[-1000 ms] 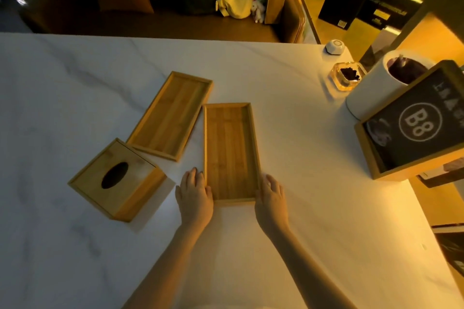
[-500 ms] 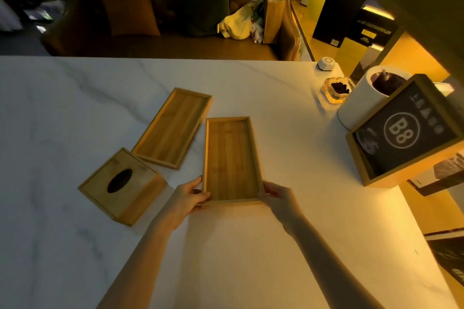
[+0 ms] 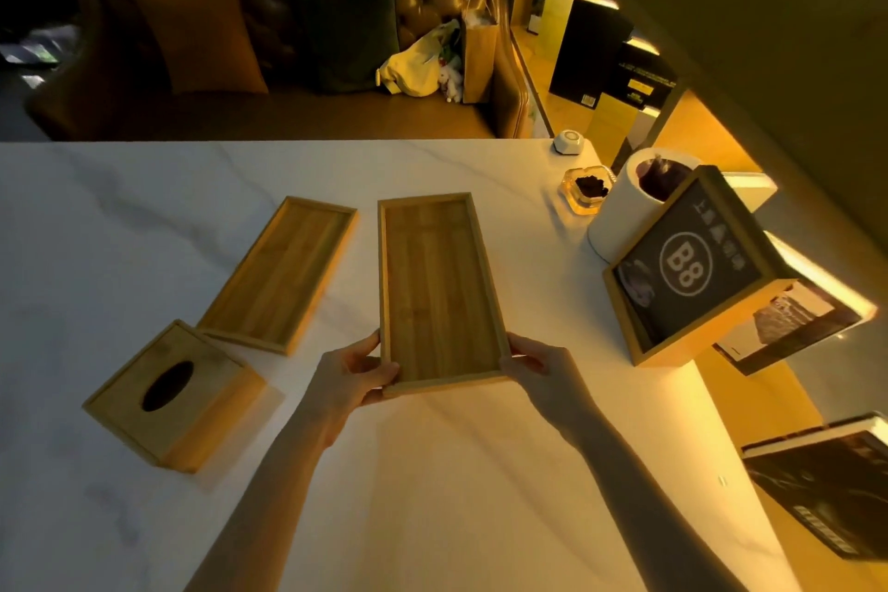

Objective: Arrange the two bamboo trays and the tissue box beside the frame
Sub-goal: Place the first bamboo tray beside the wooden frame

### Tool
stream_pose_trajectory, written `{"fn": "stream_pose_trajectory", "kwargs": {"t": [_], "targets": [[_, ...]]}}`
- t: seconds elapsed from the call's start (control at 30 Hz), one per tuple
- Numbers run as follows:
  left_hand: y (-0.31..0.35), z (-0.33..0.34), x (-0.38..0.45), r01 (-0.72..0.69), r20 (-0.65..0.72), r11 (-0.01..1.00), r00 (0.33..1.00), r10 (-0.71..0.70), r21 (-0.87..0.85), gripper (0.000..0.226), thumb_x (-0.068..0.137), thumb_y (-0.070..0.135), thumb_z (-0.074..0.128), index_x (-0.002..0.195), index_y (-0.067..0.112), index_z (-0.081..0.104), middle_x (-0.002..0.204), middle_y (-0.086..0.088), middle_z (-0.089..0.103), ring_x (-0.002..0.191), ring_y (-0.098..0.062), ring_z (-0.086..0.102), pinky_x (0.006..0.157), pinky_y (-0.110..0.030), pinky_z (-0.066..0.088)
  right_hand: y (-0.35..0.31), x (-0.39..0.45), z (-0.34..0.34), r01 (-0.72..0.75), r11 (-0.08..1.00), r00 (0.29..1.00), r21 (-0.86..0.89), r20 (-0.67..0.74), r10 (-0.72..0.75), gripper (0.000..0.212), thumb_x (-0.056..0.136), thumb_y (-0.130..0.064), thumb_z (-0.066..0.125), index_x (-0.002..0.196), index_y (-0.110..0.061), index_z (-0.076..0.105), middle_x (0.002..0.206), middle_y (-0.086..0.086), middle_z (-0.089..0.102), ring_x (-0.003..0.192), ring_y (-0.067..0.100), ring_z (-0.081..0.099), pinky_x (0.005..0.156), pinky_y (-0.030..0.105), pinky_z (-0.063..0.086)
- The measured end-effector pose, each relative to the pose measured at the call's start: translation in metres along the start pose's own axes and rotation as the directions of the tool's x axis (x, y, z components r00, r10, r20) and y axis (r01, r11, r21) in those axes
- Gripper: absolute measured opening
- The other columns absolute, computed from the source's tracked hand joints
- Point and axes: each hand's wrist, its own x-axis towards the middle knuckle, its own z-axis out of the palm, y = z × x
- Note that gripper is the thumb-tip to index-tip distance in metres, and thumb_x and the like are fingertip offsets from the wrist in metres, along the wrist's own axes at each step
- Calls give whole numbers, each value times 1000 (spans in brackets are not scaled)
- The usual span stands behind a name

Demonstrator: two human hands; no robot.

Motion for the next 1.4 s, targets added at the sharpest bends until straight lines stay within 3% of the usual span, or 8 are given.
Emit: {"fn": "stream_pose_trajectory", "kwargs": {"t": [0.17, 0.43, 0.63, 0.7, 0.87, 1.03, 1.2, 1.4], "targets": [[10, 39, 12, -85, -24, 996, 996, 86, 40, 45, 80, 8, 62, 117, 30, 51, 80, 6, 73, 78, -19, 70, 68, -26, 57, 9, 7, -33, 18, 999, 998, -44, -58, -21, 32, 90, -11, 50, 122, -13, 54, 104, 1, 61, 101, 19, 55, 90, 37, 47], [17, 99, 41, -107, 14, 984, 994, 106, 142, 48, 83, 9, 58, 128, 16, 45, 90, 0, 68, 86, -19, 67, 71, -22, 55, 36, 21, -83, -34, 997, 993, -66, -117, 26, 31, 91, -8, 46, 120, -15, 55, 98, -6, 59, 96, 15, 52, 82, 29, 45], [20, 138, 64, -84, 35, 972, 996, 78, 219, 48, 83, 10, 58, 129, 11, 43, 98, -10, 66, 92, -27, 64, 85, -38, 54, 59, 31, -108, -117, 990, 973, -72, -206, 100, 30, 92, -10, 45, 119, -15, 57, 87, -23, 48, 80, 6, 47, 65, 10, 38], [20, 148, 70, -71, 42, 971, 997, 63, 230, 48, 84, 10, 58, 129, 12, 43, 98, -10, 64, 93, -28, 63, 87, -41, 54, 66, 34, -113, -153, 987, 961, -51, -242, 136, 30, 92, -10, 46, 120, -13, 55, 85, -26, 43, 79, 5, 45, 65, 11, 37], [16, 161, 83, -27, 46, 975, 999, 18, 218, 47, 83, 8, 57, 128, 13, 45, 89, -9, 64, 90, -28, 63, 84, -38, 54, 82, 40, -114, -232, 973, 917, -14, -338, 214, 29, 90, -11, 50, 119, -11, 56, 82, -23, 39, 86, 10, 45, 77, 25, 40], [9, 167, 95, 21, 24, 978, 999, -26, 209, 48, 83, 6, 58, 128, 13, 44, 84, -7, 62, 86, -23, 61, 80, -33, 53, 94, 48, -113, -271, 962, 896, 16, -362, 258, 29, 90, -11, 51, 118, -8, 55, 96, -9, 42, 78, 5, 40, 78, 23, 41], [4, 169, 103, 67, 7, 975, 998, -70, 212, 50, 83, 6, 58, 129, 13, 42, 93, -12, 62, 91, -27, 60, 84, -34, 52, 103, 55, -113, -241, 970, 911, -42, -355, 211, 28, 89, -7, 52, 117, -8, 57, 115, 5, 48, 93, 11, 42, 62, 7, 39], [1, 169, 110, 81, 18, 974, 996, -86, 211, 51, 82, 5, 58, 130, 13, 41, 99, -12, 64, 93, -24, 62, 85, -33, 52, 111, 59, -110, -255, 967, 906, -21, -353, 231, 29, 88, -8, 52, 118, -7, 57, 106, 1, 52, 90, 13, 47, 73, 21, 43]]}}
